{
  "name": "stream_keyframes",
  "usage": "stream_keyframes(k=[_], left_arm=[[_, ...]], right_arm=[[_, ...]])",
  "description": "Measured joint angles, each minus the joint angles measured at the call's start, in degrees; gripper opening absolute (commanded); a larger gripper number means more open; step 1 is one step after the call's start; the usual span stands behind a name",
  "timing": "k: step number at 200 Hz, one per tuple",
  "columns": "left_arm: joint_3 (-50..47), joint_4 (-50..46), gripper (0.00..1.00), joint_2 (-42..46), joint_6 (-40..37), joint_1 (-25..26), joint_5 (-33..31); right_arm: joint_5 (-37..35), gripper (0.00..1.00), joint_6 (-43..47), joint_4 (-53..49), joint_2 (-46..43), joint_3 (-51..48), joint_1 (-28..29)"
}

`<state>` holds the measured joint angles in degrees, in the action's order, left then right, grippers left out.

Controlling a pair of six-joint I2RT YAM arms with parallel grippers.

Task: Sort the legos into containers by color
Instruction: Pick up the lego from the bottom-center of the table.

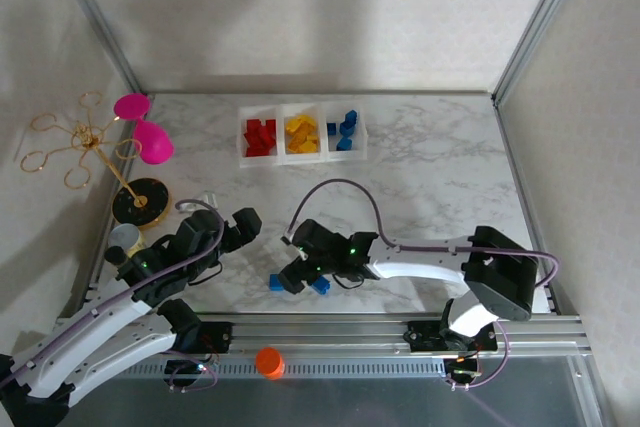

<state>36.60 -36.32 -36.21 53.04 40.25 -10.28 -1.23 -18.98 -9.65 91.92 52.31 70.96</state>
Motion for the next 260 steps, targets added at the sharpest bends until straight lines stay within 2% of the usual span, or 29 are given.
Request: stream_keyframes(k=[35,81,162,216,247,260], left_arm=[[-0.07,-1.25,1.00,0.81,0.63,-0.02,-0.07],[-0.09,-2.45,1.00,1.66,1.07,-0.02,-0.44],[-0.07,-4.26,1.00,2.05,1.49,-0.02,-1.57],[0.04,-4.92,0.99,2.38,1.95,-0.02,-1.81],[0.04,-4.96,1.00,2.54,2.14,-0.02,-2.21],[0.04,-5.05,1.00,2.58,2.16,-0.02,-2.43]], right_arm=[[-0.20,0.92,1.07,0.44,5.11,2.19,1.01],[-0.15,0.92,3.28,0.90,7.04,4.46,3.08],[-0.98,0.81,7.80,0.31,11.23,7.80,3.32],[-3.30,0.66,9.20,-0.92,13.00,8.37,3.30],[-4.00,0.50,9.09,-0.83,14.03,10.01,3.28],[-4.72,0.47,8.83,-0.87,14.40,10.36,3.28]])
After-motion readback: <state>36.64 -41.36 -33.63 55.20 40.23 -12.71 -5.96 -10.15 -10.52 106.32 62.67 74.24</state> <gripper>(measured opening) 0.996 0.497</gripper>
